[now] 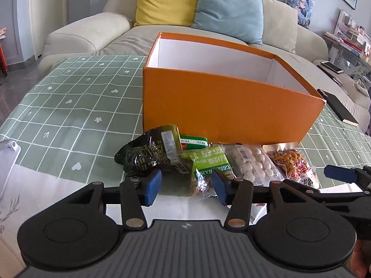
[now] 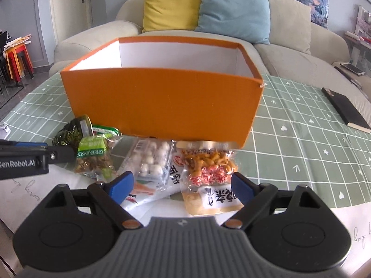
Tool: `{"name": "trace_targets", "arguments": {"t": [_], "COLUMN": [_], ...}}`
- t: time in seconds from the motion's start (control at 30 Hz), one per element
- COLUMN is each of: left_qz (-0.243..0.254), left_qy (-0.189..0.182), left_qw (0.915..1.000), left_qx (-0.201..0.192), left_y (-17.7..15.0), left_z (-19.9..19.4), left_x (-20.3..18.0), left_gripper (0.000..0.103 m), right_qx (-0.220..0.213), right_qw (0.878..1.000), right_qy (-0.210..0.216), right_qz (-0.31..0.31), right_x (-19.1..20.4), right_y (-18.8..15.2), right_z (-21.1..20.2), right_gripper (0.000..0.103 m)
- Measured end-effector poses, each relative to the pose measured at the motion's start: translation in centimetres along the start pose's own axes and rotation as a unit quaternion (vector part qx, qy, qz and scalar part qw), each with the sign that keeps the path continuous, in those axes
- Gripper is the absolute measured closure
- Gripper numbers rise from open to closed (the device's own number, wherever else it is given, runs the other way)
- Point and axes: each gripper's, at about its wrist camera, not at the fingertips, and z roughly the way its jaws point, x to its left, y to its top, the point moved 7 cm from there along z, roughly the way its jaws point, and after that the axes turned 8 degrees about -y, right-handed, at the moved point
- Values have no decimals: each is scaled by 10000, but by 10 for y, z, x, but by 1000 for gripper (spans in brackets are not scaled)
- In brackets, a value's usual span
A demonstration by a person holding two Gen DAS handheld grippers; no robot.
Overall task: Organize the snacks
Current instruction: 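Withdraw both grippers from the box back toward the snack pile, then grasp the green raisin bag with the left gripper while the right gripper grasps the orange spicy snack bag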
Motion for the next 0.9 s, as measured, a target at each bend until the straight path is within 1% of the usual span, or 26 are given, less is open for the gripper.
{"name": "trace_targets", "arguments": {"t": [0.07, 0.17, 0.23, 0.3, 0.33, 0.37, 0.43, 0.5, 0.57, 0.6, 0.63, 0.7, 0.77, 0.83, 0.9], "left_qz": [16, -5, -43, -60, -30, 27, 93, 46, -34, -63, -64, -64, -204, -340, -300], "left_qy": [-27, -163, -224, -300, -348, -357, -208, -9, -55, -115, -156, -94, -87, -175, -165], "left_qw": [10000, 9999, 9997, 9994, 9992, 9992, 9996, 10000, 10000, 9999, 9999, 9999, 9997, 9992, 9993], "left_qx": [9, 30, -44, -163, -187, -178, -140, -74, 9, 32, 36, 37, 97, 142, 147], "left_y": [0, 1, 5, 10, 12, 13, 13, 12, 11, 11, 11, 11, 9, 9, 8], "left_z": [1, 5, 8, 10, 12, 16, 24, 31, 35, 37, 38, 43, 47, 50, 52], "left_x": [-1, -3, -6, -10, -13, -17, -19, -16, -15, -15, -16, -15, -11, -10, -10], "left_gripper": [43, 39, 32, 31, 30, 30, 30, 31, 32, 32, 32, 32, 32, 32, 32], "right_qx": [7, -34, -79, -67, -55, -41, -21, -32, 7, 39, 87, 249, 437, 450, 413], "right_qw": [10000, 10000, 10000, 9999, 9999, 9998, 9996, 9995, 9997, 9997, 9996, 9992, 9983, 9983, 9988], "right_qy": [-4, 21, 7, -11, -37, -62, -141, -194, -185, -196, -228, -220, -173, -164, -170], "right_qz": [-19, -14, 21, 103, 157, 202, 246, 247, 187, 168, 171, 223, 338, 341, 199], "right_x": [1, 1, -2, -6, -9, -12, -18, -23, -26, -28, -30, -32, -34, -33, -30], "right_y": [0, 1, 3, 5, 6, 7, 8, 9, 11, 11, 11, 9, 7, 6, 6], "right_z": [2, 2, 1, 3, 4, 6, 9, 13, 20, 24, 28, 38, 46, 49, 51], "right_gripper": [15, 15, 15, 16, 17, 20, 21, 22, 24, 27, 27, 27, 27, 26, 25]}}
